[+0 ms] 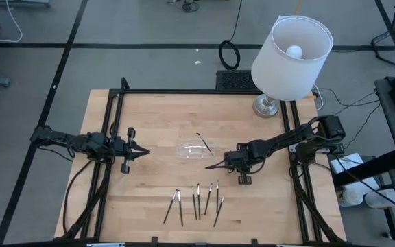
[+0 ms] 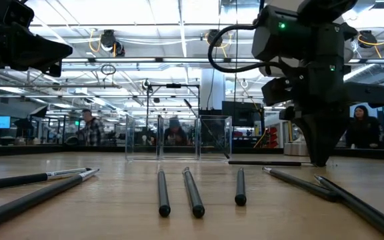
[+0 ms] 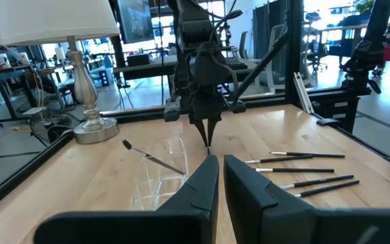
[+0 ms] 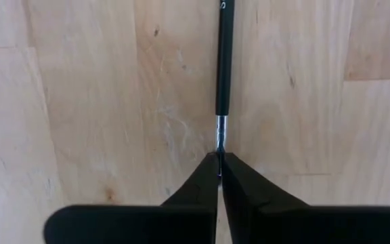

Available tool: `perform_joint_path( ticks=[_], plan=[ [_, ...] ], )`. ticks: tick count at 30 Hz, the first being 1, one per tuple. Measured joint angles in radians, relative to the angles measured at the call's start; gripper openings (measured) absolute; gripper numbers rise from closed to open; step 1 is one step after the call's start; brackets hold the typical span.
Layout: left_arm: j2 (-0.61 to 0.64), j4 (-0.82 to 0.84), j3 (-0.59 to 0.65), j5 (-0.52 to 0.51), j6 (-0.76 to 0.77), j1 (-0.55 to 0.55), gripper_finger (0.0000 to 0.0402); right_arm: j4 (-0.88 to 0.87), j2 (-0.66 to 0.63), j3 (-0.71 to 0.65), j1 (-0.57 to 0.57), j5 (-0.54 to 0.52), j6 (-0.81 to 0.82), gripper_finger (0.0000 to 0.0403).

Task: Pick & Place Makeup Supplies
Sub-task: Put the makeup brush into the transparent organizer

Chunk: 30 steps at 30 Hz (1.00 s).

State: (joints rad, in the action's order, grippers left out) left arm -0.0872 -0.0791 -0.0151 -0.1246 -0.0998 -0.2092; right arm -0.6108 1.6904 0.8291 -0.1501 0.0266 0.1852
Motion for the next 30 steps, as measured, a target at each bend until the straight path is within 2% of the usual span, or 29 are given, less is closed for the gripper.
perform_joint_path(
  ticks=[4, 9, 12, 15, 22, 30],
  plan=[
    [0.000, 0.000, 0.000, 0.000, 0.000, 0.000, 0.0031, -0.083, 0.000, 0.045, -0.008, -0.038, -0.020, 0.0001],
    [0.000, 0.000, 0.000, 0.000, 0.000, 0.000, 0.0031, -0.303, 0.008, 0.190, -0.047, -0.185, -0.074, 0.0000],
    [0.000, 0.001, 0.000, -0.001, 0.000, 0.000, 0.0031, -0.335, 0.003, 0.294, -0.063, -0.288, -0.097, 0.0000],
    [0.000, 0.000, 0.000, -0.005, 0.000, 0.000, 0.0031, -0.430, 0.002, 0.364, -0.077, -0.338, -0.106, 0.0000],
    [0.000, 0.000, 0.000, -0.006, 0.000, 0.000, 0.0031, -0.513, 0.002, 0.483, -0.103, -0.467, -0.163, 0.0001],
    [0.000, 0.000, 0.000, -0.005, 0.000, 0.000, 0.0031, -0.628, 0.001, 0.569, -0.116, -0.721, -0.241, 0.0001]
  ],
)
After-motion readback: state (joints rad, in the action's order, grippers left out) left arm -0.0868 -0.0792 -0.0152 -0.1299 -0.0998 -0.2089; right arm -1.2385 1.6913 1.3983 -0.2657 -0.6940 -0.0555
